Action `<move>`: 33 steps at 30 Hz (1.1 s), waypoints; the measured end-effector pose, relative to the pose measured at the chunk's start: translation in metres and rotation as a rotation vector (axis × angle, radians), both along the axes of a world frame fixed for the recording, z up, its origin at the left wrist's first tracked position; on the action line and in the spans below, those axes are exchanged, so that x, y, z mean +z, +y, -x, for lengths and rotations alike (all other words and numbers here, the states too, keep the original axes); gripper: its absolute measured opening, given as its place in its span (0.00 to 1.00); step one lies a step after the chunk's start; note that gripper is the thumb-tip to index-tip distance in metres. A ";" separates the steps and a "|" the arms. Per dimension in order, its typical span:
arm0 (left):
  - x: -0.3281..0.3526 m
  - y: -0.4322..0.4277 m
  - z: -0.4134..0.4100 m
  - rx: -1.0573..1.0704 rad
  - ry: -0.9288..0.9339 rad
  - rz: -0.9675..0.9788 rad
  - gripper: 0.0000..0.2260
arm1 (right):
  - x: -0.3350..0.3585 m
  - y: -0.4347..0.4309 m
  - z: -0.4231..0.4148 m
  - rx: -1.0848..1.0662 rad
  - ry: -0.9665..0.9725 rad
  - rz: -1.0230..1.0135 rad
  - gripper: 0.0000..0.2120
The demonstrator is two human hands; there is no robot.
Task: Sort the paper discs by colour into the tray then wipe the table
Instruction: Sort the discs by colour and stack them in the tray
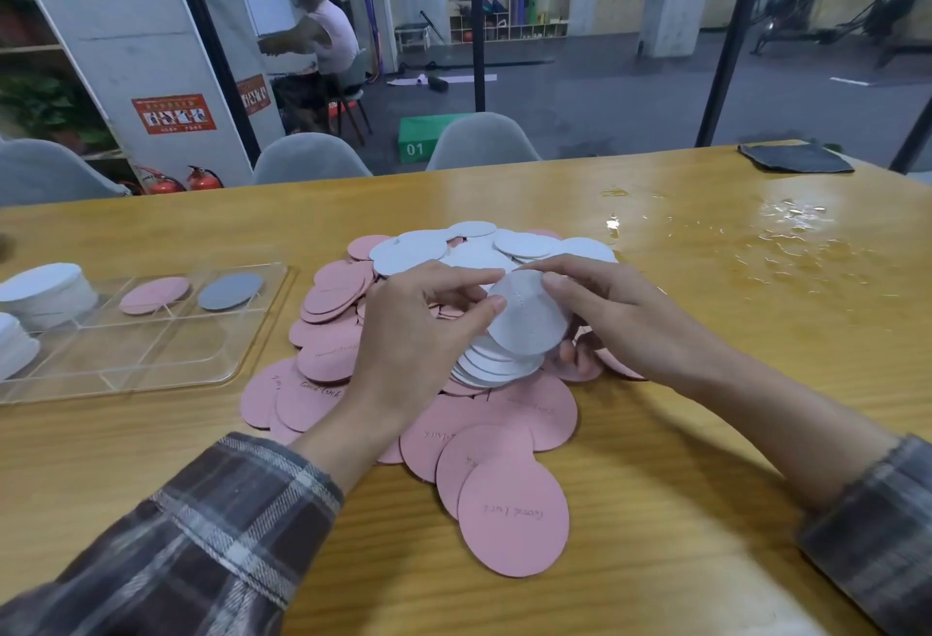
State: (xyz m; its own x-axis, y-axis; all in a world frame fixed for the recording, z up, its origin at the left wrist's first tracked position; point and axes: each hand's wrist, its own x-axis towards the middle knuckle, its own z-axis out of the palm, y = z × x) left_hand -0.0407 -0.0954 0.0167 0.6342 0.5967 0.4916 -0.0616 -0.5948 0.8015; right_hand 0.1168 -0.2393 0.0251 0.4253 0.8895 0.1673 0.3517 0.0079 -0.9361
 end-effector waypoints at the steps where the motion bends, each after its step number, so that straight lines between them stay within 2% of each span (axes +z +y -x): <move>1: 0.000 -0.001 -0.001 0.006 0.000 -0.003 0.12 | 0.000 0.000 0.001 0.011 -0.019 0.004 0.10; 4: -0.001 -0.001 -0.004 0.022 0.009 -0.042 0.10 | -0.002 -0.001 -0.001 -0.029 -0.120 -0.001 0.09; 7: -0.003 0.002 -0.004 0.067 0.067 -0.137 0.08 | -0.001 -0.002 -0.014 -0.179 -0.196 -0.034 0.09; 9: -0.008 0.007 -0.004 0.076 0.172 -0.228 0.11 | 0.000 -0.003 -0.022 -0.261 -0.236 -0.038 0.09; 12: -0.011 0.011 -0.002 0.044 0.337 -0.264 0.16 | -0.002 -0.004 -0.028 -0.293 -0.264 -0.024 0.10; 15: -0.006 0.014 0.001 0.010 0.390 -0.265 0.17 | -0.006 -0.002 -0.028 -0.294 -0.264 -0.009 0.10; 20: -0.005 0.016 0.007 -0.026 0.408 -0.238 0.13 | -0.006 -0.003 -0.026 -0.294 -0.286 0.003 0.10; 23: -0.005 0.015 0.006 -0.001 0.341 -0.257 0.08 | -0.006 -0.003 -0.025 -0.305 -0.295 0.001 0.10; 30: -0.004 0.013 0.005 -0.068 0.262 -0.128 0.08 | -0.008 -0.002 -0.026 -0.302 -0.327 0.003 0.09; 33: 0.001 0.012 0.006 -0.088 0.244 -0.087 0.14 | -0.007 -0.002 -0.025 -0.310 -0.333 0.002 0.09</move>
